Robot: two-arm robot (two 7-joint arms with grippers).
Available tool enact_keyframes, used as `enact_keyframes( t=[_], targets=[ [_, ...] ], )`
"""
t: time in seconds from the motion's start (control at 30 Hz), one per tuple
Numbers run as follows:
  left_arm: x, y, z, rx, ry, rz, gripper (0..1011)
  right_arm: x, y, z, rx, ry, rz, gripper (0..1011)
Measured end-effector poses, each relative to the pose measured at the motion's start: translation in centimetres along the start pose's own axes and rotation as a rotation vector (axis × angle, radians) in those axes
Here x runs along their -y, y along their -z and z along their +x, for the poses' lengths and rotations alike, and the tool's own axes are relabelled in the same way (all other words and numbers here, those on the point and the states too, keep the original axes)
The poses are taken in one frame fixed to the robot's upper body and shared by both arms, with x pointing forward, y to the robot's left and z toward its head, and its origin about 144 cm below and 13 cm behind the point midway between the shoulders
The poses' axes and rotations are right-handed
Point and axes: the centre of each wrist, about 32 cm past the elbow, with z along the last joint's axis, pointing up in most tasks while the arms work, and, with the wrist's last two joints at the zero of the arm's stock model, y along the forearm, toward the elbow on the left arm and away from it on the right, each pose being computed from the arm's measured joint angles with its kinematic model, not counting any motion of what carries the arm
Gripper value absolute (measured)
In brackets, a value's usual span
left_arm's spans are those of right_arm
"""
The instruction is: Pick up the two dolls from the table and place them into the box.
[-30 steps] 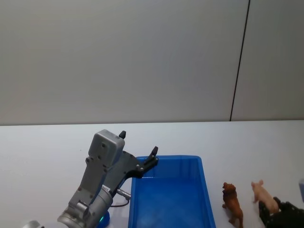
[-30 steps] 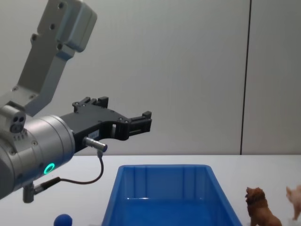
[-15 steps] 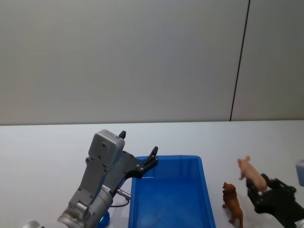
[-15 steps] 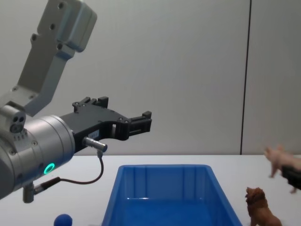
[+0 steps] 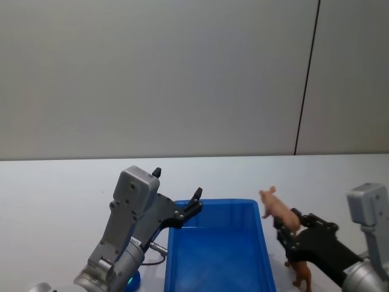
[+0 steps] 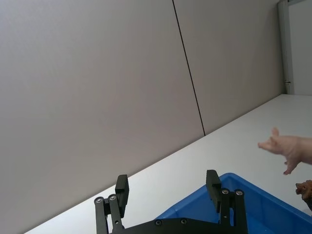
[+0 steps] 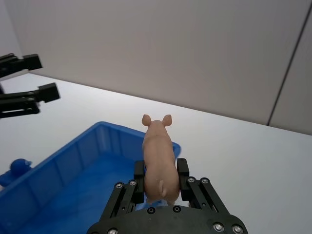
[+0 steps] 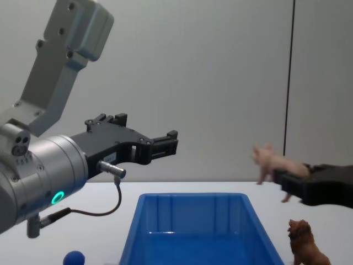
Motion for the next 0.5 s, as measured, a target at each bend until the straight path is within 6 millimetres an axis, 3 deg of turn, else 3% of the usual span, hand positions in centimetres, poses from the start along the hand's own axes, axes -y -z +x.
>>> enact_keyframes(
  t=[0.33, 0.43, 0.5],
  targets=[
    [0.0, 0.0, 0.0, 0.0, 0.0, 0.0, 1001, -2.0, 0.0, -0.9, -0.028, -0.094, -0.027, 390],
    [0.0, 0.0, 0.0, 0.0, 0.0, 0.0, 1001, -2.8, 0.2, -1.1, -0.035, -0.116, -0.039, 446],
    [0.0, 0.0, 0.0, 0.0, 0.0, 0.0, 1001, -3.0, 0.3, -1.1, -0.036, -0.123, -0.043, 537]
  ],
)
